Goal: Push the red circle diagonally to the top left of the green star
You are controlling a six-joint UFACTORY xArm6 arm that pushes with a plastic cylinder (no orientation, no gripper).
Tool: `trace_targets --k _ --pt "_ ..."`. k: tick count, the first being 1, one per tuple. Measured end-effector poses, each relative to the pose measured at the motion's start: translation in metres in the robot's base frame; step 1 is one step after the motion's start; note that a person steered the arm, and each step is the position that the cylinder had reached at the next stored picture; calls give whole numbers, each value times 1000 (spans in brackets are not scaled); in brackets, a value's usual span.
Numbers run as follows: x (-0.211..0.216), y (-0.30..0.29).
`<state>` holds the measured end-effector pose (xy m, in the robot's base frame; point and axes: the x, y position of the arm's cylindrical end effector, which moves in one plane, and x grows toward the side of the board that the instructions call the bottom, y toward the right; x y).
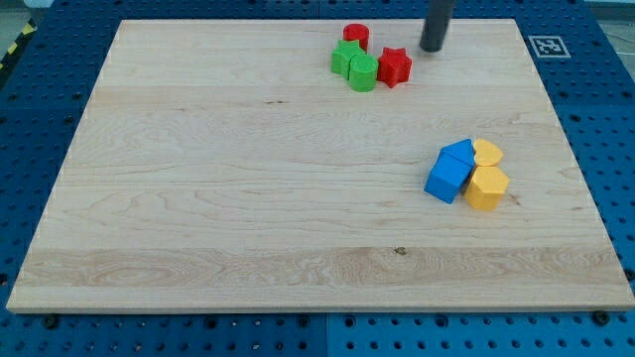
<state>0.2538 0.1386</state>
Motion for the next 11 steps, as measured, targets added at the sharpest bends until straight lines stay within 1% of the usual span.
trace_targets --k 1,2,3,4,5,7,8,9,10,11 --pt "-6 -33" --pt "-29 -49" --pt "-26 -75" --pt "6 -97" --pt "27 -132" --pt "-19 -155" --pt "-20 -197" --pt "-10 -210" --pt "10 -210" --pt "-26 -210"
